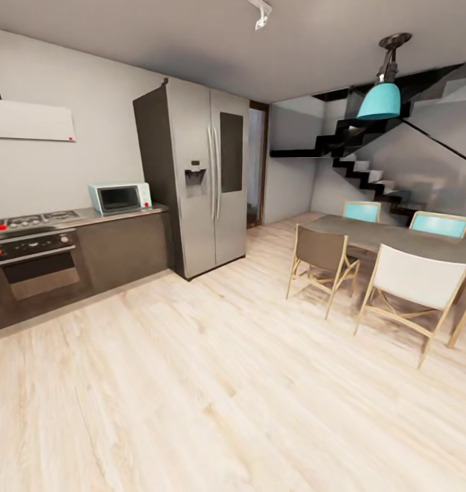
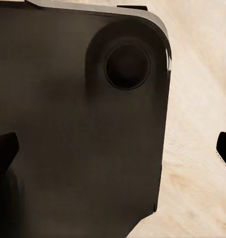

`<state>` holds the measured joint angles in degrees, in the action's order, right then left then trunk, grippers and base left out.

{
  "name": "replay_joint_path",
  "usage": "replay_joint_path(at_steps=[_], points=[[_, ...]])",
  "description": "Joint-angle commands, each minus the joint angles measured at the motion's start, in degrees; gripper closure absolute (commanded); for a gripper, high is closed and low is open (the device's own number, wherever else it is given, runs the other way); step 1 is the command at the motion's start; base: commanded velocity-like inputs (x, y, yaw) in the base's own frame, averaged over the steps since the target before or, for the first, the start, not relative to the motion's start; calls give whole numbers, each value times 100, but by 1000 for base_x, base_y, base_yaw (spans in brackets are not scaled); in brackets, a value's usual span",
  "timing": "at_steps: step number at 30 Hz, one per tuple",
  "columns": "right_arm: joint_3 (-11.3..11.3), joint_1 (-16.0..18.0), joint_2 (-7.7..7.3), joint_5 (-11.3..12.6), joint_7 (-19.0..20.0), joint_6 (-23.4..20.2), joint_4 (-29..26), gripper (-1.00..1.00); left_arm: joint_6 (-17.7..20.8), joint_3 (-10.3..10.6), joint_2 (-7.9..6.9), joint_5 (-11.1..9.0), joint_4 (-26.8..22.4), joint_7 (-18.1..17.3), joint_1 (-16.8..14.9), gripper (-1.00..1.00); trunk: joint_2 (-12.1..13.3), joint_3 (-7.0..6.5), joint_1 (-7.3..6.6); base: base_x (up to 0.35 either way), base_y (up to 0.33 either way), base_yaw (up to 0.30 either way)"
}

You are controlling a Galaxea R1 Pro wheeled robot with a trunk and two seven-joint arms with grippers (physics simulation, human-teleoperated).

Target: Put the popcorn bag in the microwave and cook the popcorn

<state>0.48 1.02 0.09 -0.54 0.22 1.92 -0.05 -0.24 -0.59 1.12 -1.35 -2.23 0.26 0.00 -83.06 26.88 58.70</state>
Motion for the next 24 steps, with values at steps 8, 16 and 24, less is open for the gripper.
replay_joint_path(at_steps=[8, 16, 24], points=[[-2, 3, 1, 6, -30, 60, 5, -100, 5, -9, 6, -14, -5, 3, 0, -100, -2, 5, 3, 322, 0, 0], [-21, 3, 9, 41, -31, 165, 5, -100, -1, -11, 85, -23, -5, 18, 0, -100, -2, 5, 3, 322, 0, 0], [-59, 3, 3, 104, -27, 156, 10, -100, -3, -12, 90, -23, -5, 19, 0, -100, -2, 5, 3, 322, 0, 0]])
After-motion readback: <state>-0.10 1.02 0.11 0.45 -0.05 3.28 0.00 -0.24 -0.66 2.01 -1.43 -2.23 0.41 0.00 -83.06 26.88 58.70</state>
